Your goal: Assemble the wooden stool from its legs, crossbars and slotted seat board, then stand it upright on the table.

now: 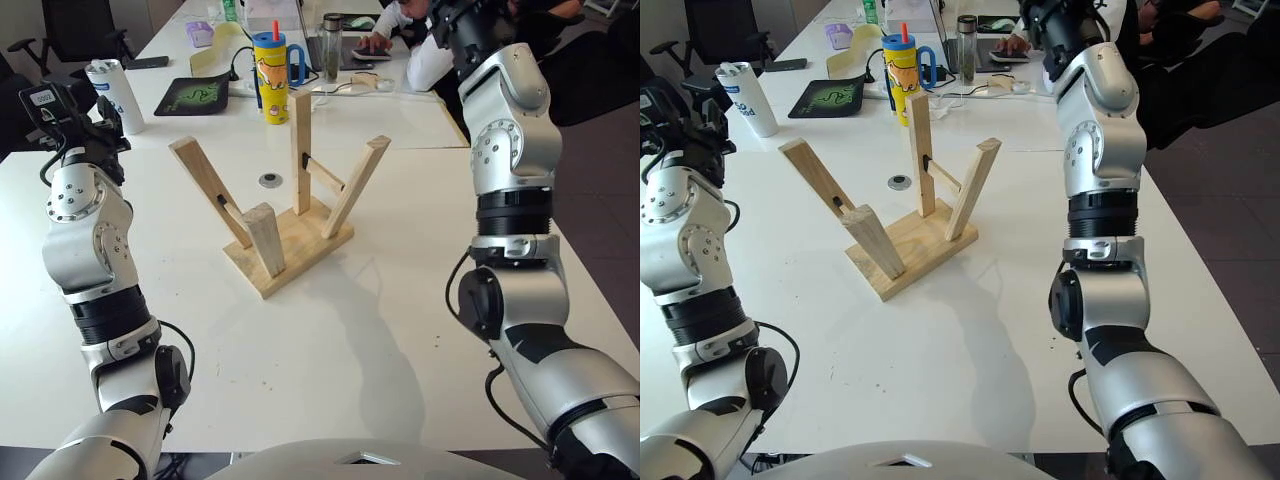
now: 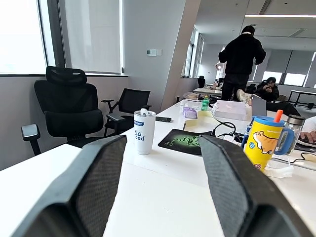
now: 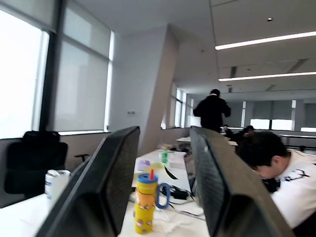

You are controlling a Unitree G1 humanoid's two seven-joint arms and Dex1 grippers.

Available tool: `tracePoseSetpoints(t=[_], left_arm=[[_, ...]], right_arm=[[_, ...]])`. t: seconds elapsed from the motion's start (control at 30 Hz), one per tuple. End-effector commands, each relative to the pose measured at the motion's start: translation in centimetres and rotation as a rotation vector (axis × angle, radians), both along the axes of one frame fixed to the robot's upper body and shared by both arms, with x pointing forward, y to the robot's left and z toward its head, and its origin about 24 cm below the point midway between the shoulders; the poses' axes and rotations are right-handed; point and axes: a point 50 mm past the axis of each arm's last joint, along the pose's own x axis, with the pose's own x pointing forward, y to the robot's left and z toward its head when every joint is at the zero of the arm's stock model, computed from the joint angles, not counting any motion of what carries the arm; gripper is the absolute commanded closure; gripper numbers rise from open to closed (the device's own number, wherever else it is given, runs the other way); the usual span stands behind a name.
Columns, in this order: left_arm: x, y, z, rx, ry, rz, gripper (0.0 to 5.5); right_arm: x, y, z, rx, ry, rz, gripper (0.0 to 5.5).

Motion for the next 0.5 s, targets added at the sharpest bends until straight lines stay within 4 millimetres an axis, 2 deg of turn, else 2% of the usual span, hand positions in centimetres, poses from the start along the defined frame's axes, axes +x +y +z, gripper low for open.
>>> tracePoseSetpoints(t=[0.03,0.1,0.13,0.2,0.3,0.4,0.5], left_arm=[[0.1,-0.2,-0.6,0.005,0.020,-0.007,2.76],[0.3,-0.3,-0.5,0.007,0.015,-0.021,2.76],[0.3,-0.3,-0.5,0.010,0.015,-0.026,2.76],[0.4,-0.4,-0.4,0.013,0.017,-0.038,2.76],[0.4,-0.6,-0.2,0.018,0.013,-0.051,2.76],[0.2,-0.4,-0.2,0.018,0.015,-0.049,2.76],[0.0,-0.1,-0.1,0.013,0.016,-0.041,2.76]], right_arm=[[1.7,-1.3,-9.2,-0.449,0.271,0.026,3.61],[0.8,-0.8,-12.5,-0.565,0.320,0.194,3.61],[0.4,-0.4,-13.3,-0.543,0.331,0.300,3.61],[-0.1,0.1,-13.7,-0.414,0.351,0.467,3.61],[-1.3,0.6,-13.7,-0.371,0.319,0.713,3.61],[-3.1,1.1,-14.1,-0.444,0.330,0.935,3.61],[-6.4,1.6,-15.6,-0.583,0.426,1.187,3.61]])
